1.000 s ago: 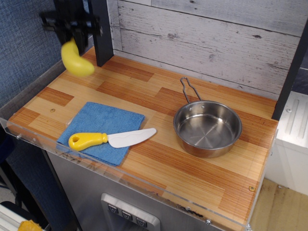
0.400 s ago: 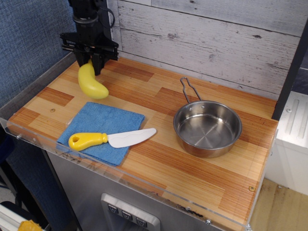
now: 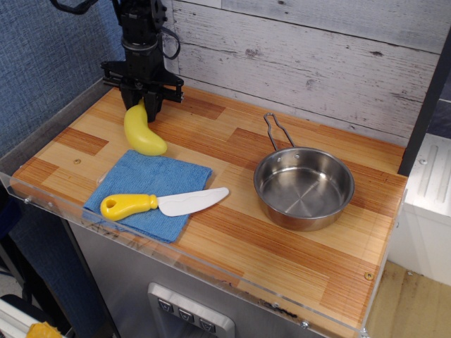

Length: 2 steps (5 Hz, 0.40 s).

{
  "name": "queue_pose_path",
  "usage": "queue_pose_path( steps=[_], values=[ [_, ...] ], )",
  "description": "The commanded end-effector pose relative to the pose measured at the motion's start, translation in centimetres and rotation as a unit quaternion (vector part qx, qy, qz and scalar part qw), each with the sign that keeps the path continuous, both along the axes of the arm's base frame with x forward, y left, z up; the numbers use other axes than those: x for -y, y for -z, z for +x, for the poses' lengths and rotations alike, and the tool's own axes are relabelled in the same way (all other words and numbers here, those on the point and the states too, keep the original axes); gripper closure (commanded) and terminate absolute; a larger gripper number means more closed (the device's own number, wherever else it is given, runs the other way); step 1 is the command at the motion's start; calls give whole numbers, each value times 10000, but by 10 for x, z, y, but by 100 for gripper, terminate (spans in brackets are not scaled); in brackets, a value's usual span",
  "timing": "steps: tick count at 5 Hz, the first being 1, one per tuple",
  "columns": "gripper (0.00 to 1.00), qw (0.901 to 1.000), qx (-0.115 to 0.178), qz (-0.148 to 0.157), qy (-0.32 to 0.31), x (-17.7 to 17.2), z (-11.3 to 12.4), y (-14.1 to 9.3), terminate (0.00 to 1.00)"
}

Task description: Move banana to upper left corner

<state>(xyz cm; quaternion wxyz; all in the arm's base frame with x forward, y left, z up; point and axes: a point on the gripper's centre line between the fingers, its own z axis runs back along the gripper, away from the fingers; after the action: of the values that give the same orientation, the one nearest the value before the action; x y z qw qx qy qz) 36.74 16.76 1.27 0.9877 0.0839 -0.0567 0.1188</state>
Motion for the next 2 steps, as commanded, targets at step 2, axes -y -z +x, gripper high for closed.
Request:
queue_pose_path(
  steps=[2],
  values=[
    [0,9994,215,110,239,2,6,-12,0]
  ],
)
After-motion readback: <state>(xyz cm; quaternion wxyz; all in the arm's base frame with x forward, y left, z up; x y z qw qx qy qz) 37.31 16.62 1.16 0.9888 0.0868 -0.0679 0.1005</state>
